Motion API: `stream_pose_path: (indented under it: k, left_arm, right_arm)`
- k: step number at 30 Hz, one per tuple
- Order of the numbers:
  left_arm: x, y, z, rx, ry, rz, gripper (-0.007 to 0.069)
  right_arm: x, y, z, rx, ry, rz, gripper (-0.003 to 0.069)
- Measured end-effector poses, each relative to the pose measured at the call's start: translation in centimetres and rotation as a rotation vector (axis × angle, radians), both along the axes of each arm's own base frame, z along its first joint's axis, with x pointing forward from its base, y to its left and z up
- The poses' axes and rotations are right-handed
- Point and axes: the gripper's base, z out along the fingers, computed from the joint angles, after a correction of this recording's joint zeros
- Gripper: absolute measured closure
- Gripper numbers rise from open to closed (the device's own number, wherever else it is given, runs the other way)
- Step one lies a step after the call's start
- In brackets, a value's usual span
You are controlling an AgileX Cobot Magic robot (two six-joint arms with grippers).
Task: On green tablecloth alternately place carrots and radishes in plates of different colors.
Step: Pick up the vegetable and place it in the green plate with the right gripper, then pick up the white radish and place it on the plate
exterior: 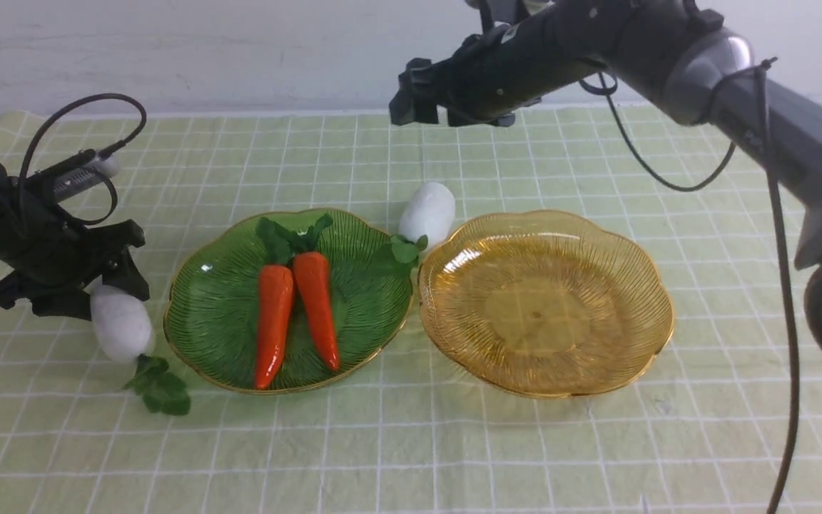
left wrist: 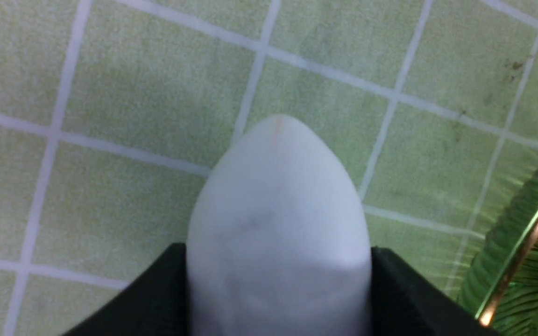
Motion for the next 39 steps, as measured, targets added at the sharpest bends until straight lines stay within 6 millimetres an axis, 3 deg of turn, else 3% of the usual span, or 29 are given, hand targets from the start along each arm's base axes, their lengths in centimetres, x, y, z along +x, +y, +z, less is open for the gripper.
stream_pose_path:
  k: [4,8,10,11,12,13,14,16,17,19,20,21,23,25,27,34,37,39]
  left_arm:
    - [-0.5,0.2,1.5,0.028,-0.015,-0.016,0.0210]
    - [-1.3,-0.4,5.9,0.047,-0.116,-0.026,0.0210]
    - [-1.8,-1.9,8.9,0.030,-0.196,-0.049,0.0210]
    - [-1.7,-2.0,8.9,0.026,-0.199,-0.051,0.0210]
    - [-2.1,-4.0,11.3,0.012,-0.271,-0.113,0.0210]
    - [-2.0,-5.0,12.0,0.003,-0.293,-0.148,0.0210]
    - [-2.1,-8.7,13.9,-0.020,-0.347,-0.266,0.0210]
    - [-2.0,-10.6,15.0,-0.040,-0.371,-0.320,0.0210]
    - [-1.8,-14.7,16.4,-0.068,-0.411,-0.426,0.0210]
    - [-1.6,-19.1,16.9,-0.090,-0.422,-0.527,0.0210]
    - [-1.5,-19.1,16.9,-0.088,-0.425,-0.526,0.0210]
    - [-1.2,-22.3,16.7,-0.093,-0.424,-0.594,0.0210]
    - [-0.6,-25.9,15.7,-0.088,-0.409,-0.666,0.0210]
    - [0.4,-29.6,12.9,-0.089,-0.363,-0.735,0.0210]
    - [1.0,-32.4,10.6,-0.090,-0.334,-0.786,0.0210]
    - [2.4,-35.5,6.0,-0.094,-0.287,-0.817,0.0210]
    - [2.8,-35.6,4.4,-0.090,-0.246,-0.797,0.0209]
    - [2.9,-35.5,3.9,-0.081,-0.206,-0.778,0.0157]
  right_arm:
    - [0.2,-0.4,-1.9,-0.024,0.063,0.022,0.0090]
    - [-0.6,-0.4,-2.4,-0.078,0.139,0.109,0.0090]
    - [-1.1,-0.7,-1.9,-0.096,0.169,0.145,0.0091]
    - [-1.2,-0.8,-2.0,-0.103,0.184,0.156,0.0092]
    - [-1.6,-1.4,-0.9,-0.117,0.218,0.186,0.0106]
    - [-1.8,-1.7,-0.5,-0.122,0.224,0.192,0.0113]
    - [-1.9,-2.5,1.2,-0.125,0.207,0.185,0.0145]
    - [-2.0,-3.2,2.5,-0.120,0.191,0.161,0.0179]
    - [-2.6,-4.1,4.9,-0.123,0.157,0.120,0.0240]
    - [-3.5,-5.1,7.8,-0.144,0.108,0.079,0.0341]
    - [-3.6,-5.3,8.1,-0.146,0.101,0.075,0.0352]
    - [-4.8,-5.9,10.3,-0.172,0.064,0.055,0.0448]
    - [-6.4,-6.7,12.3,-0.205,0.034,0.037,0.0558]
    - [-8.7,-7.9,13.8,-0.261,0.031,0.020,0.0641]
    - [-11.1,-9.6,15.4,-0.321,0.020,-0.015,0.0664]
    - [-16.1,-14.3,17.1,-0.349,0.044,-0.107,0.0673]
    - [-17.2,-15.4,16.9,-0.338,0.068,-0.130,0.0673]
    - [-17.5,-15.9,16.6,-0.332,0.087,-0.138,0.0673]
